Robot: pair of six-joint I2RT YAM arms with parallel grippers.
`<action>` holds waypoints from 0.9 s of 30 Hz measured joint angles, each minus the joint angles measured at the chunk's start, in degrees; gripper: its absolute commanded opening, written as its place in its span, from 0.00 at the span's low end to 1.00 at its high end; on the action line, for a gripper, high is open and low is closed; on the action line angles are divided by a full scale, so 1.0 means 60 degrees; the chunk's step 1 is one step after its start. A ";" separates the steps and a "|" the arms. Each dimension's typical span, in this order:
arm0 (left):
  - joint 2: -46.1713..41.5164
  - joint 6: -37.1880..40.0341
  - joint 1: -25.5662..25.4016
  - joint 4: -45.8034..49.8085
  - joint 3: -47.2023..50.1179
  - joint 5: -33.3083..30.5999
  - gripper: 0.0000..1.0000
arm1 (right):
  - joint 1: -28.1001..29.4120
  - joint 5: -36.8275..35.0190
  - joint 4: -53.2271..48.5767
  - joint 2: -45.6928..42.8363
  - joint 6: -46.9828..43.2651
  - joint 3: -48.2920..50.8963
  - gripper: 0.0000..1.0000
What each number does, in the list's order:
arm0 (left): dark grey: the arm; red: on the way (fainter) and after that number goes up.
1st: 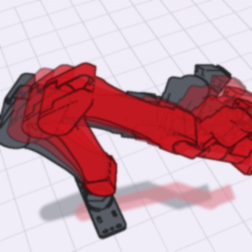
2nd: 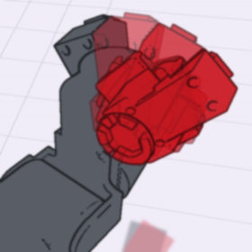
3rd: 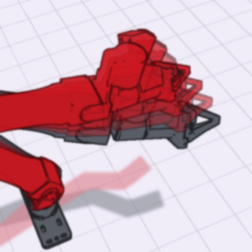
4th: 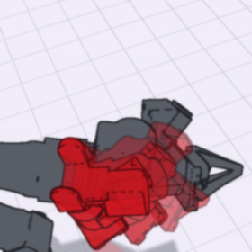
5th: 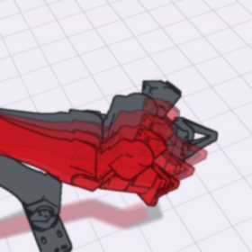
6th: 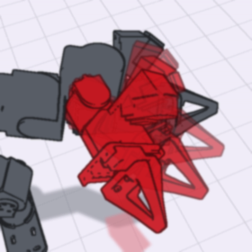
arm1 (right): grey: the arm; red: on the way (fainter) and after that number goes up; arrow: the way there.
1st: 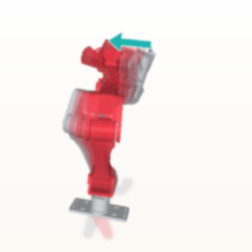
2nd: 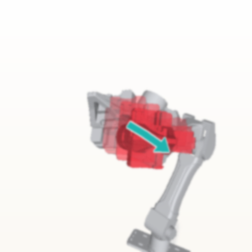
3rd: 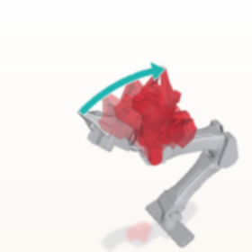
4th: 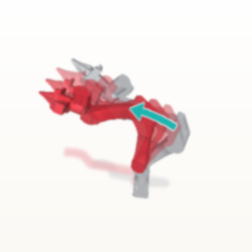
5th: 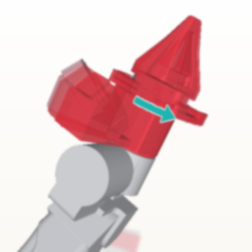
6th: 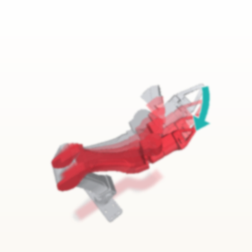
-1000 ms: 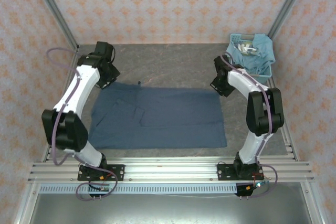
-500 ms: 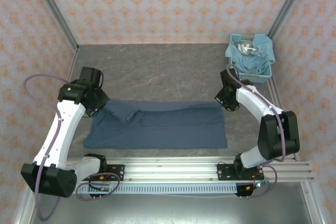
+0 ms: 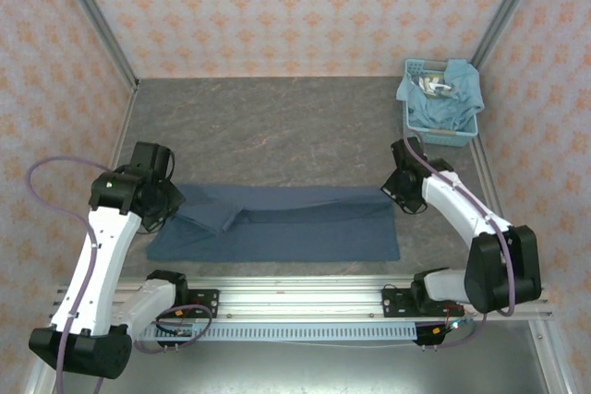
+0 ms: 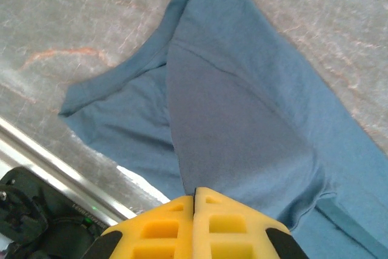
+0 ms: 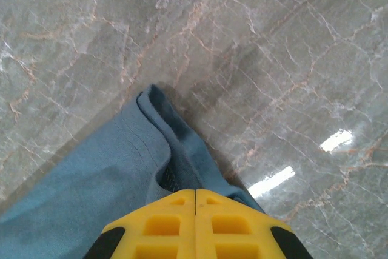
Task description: Fold and stack the t-shirts
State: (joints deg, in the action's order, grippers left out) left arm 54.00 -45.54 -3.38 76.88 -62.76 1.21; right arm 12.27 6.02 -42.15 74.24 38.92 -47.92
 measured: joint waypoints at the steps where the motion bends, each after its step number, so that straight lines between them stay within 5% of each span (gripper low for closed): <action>1: -0.0066 -0.0004 0.0000 0.0033 0.0153 0.0000 0.00 | 0.0044 0.0000 -0.0047 -0.0120 0.0007 0.0120 0.00; 23: -0.1319 -0.0914 0.0000 0.0310 0.2029 -0.0033 0.00 | 0.0328 0.0033 -0.0219 -0.0707 0.0401 0.1311 0.00; 27: -0.1734 -0.1166 0.0000 0.0550 0.2051 0.0171 0.00 | 0.0368 0.0018 -0.0295 -0.0707 0.0404 0.1311 0.08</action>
State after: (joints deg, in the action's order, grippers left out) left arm 43.59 -52.53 -3.38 80.18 -50.46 2.24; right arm 14.48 6.13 -43.92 70.00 41.34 -40.05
